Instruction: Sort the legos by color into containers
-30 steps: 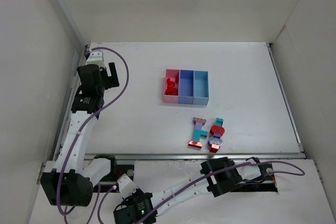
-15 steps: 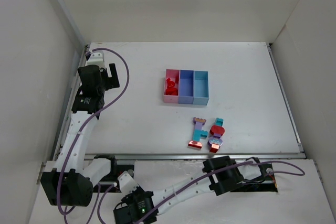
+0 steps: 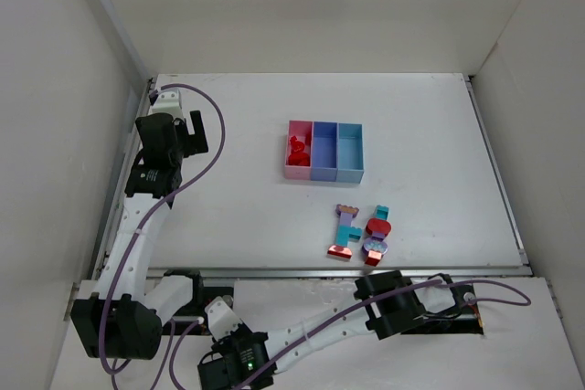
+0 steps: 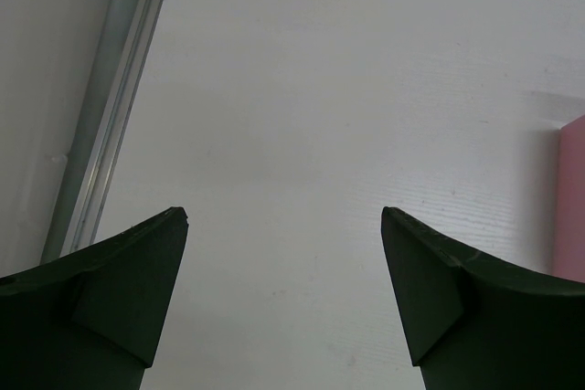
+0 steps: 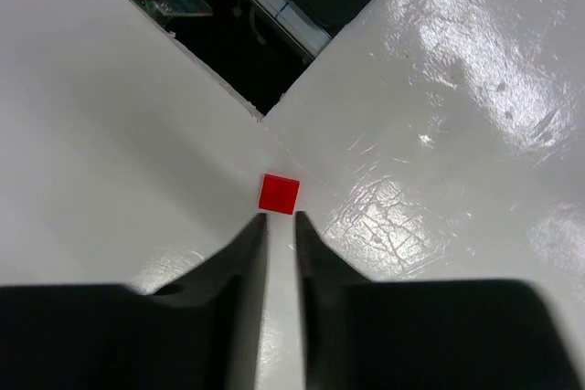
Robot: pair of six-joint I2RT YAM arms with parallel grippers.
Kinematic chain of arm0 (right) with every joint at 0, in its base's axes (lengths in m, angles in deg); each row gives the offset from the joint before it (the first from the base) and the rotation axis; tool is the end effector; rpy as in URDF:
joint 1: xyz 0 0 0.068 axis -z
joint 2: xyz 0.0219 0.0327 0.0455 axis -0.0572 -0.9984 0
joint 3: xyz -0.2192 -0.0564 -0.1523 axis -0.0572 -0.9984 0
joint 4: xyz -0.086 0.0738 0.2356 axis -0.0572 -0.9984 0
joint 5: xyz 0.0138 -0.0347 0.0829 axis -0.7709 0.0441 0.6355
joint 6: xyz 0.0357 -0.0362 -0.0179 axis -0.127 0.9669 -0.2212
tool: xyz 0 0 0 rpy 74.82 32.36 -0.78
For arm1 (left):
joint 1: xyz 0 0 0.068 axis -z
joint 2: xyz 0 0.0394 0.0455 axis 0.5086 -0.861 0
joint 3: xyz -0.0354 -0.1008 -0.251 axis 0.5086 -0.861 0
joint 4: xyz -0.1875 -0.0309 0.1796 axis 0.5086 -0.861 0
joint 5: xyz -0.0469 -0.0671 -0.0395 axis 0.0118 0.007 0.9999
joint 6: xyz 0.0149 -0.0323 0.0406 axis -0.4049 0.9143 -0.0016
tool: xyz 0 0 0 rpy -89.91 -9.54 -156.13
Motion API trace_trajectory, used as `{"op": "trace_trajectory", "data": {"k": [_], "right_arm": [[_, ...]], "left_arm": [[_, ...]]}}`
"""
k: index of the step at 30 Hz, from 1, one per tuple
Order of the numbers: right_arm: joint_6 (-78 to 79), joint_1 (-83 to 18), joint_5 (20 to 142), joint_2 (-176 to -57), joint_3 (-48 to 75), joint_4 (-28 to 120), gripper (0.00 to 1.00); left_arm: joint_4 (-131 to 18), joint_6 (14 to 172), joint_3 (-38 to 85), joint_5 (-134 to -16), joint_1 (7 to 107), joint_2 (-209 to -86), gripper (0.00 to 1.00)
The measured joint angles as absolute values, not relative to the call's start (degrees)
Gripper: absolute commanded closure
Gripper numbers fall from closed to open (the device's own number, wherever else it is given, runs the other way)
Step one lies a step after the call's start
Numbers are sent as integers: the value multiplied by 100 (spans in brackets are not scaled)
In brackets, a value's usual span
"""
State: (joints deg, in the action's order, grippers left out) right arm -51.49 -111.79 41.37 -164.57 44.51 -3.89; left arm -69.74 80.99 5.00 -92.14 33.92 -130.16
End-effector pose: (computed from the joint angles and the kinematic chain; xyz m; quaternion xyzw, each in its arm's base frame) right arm -0.1300 0.4480 0.1778 -0.3632 0.8801 0.1079 0.2862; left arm 0.2348 -0.0083 0.3497 -0.0215 0.7957 0.0450 0.6037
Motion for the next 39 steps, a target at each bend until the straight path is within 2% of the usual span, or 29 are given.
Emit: {"op": "trace_trajectory", "data": {"k": [2, 4, 11, 15, 27, 39], "right_arm": [[-5154, -11179, 4119, -16457, 4451, -385, 55], [-5149, -11179, 4095, -16457, 4453, -379, 50], [-5134, -11174, 4075, -16470, 4517, -387, 50], [-5130, -11174, 4075, -16540, 4646, -361, 54], [-5138, -11163, 4080, -16791, 4676, -344, 56], [-5154, -11163, 4095, -16883, 4761, -348, 77]], "left_arm": [[-6974, 8099, 500, -9212, 3392, -13016, 15], [-6974, 8099, 500, -9212, 3392, -13016, 15], [-6974, 8099, 498, -9212, 3392, -13016, 15], [-6976, 8099, 498, -9212, 3392, -13016, 15], [-6974, 8095, 498, -9212, 3392, -13016, 15], [-6974, 8082, 498, -9212, 3392, -13016, 15]]}}
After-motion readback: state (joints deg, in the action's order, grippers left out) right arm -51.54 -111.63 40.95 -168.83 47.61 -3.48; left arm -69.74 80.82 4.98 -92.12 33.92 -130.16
